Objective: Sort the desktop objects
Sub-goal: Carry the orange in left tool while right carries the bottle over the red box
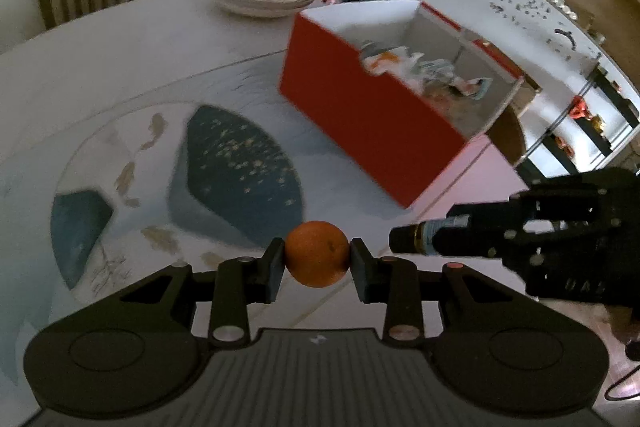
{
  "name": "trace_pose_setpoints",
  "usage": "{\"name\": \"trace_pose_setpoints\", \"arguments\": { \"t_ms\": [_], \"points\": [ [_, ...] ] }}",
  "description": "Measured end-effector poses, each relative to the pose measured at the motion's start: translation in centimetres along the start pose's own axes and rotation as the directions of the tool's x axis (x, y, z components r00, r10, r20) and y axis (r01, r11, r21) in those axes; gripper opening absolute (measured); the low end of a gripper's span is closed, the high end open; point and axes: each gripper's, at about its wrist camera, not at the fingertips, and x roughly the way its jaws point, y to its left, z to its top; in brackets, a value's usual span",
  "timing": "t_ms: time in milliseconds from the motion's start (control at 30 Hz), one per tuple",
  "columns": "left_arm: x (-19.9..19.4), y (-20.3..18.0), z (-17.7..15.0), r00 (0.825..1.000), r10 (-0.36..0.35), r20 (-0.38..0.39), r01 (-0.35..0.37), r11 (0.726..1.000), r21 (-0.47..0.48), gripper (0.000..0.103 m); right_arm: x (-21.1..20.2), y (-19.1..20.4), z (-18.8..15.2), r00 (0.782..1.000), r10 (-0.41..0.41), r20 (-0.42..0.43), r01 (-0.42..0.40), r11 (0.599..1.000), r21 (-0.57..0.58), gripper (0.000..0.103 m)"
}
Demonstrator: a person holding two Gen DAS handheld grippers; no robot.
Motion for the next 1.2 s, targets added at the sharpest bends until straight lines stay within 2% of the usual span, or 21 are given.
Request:
{"name": "trace_pose_setpoints", "arguments": {
  "t_ms": [433,733,1033,1200],
  "points": [
    [-0.6,-5.0,3.8,0.999,-0.034,0.015,0.033,0.997,0.071,0.034,-6.2,-4.2,3.2,0.993,0.012,0.114,-0.020,0.998,0.066,0.023],
    [1.1,-8.3,6.4,0.999,-0.047,0.023,0.044,0.995,0.094,0.034,-7.2,-8.4,4.5,0.989,-0.017,0.145,0.005,0.997,0.083,0.023],
    [3.3,-11.5,9.2,0.999,-0.019,0.038,0.014,0.993,0.116,0.034,-7.6,-13.0,5.4,0.987,-0.040,0.153,0.027,0.996,0.086,0.023],
    [5.3,-12.9,10.7,1.000,0.005,0.016,-0.006,0.994,0.108,0.034,-7.5,-15.5,5.7,0.988,-0.048,0.147,0.035,0.995,0.089,0.023]
  ]
}}
